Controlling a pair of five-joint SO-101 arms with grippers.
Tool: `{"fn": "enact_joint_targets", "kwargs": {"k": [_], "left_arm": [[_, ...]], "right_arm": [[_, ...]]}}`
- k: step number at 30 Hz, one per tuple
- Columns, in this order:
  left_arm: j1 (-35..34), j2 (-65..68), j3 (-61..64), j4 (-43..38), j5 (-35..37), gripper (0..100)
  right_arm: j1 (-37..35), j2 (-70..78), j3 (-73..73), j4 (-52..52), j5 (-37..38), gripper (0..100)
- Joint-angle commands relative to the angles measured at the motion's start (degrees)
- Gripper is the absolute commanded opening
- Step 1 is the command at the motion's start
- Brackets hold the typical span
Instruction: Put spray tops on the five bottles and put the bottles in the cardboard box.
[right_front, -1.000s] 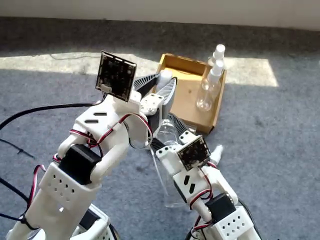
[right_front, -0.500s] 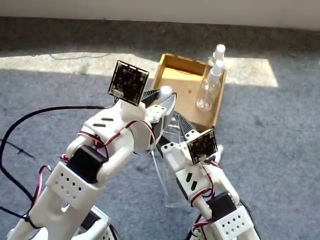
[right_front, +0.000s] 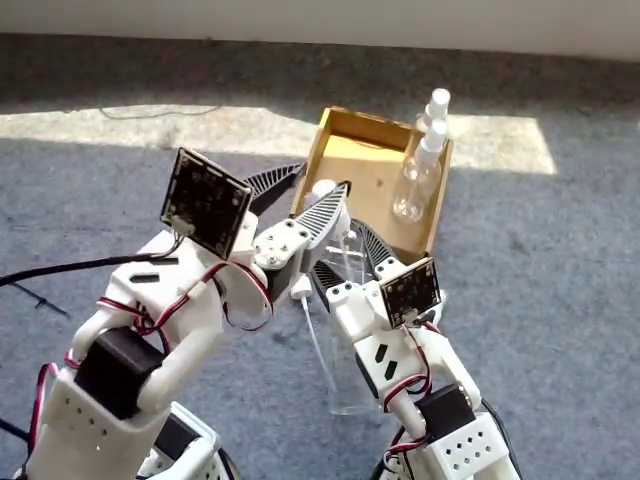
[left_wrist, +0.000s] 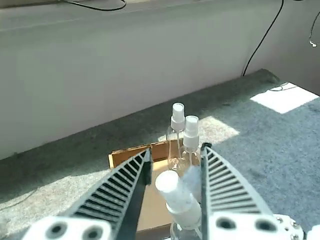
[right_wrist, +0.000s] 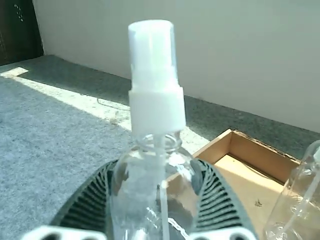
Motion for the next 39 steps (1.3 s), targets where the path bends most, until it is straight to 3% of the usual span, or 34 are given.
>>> {"fn": "enact_joint_targets", "kwargs": {"k": [1, 11, 24, 28, 32, 39], "left_arm": [[-3.6, -0.7, -2.6, 0.1, -0.5, 16], [-4.0, 9.1, 1.3, -1.8, -0.6, 15], [-0.9, 9.3, 4.5, -2.0, -0.8, 15], [0.7, 9.5, 3.3, -1.8, -6.2, 15], [2.6, 9.5, 3.2, -1.8, -6.6, 15], [4.5, 9.1, 2.7, -1.7, -6.7, 15]], "right_arm": [[0.6, -0.8, -1.2, -0.3, -0.6, 0.4], [0.6, -0.8, -1.0, -0.3, -0.6, 0.4], [0.6, -0.8, -1.0, -0.1, -0.2, 0.4], [0.6, -0.8, -1.0, 0.0, -0.2, 0.4], [0.6, -0.8, -1.0, 0.0, 0.2, 0.4], [0.7, -0.8, -0.9, 0.0, 12.4, 0.5]]}}
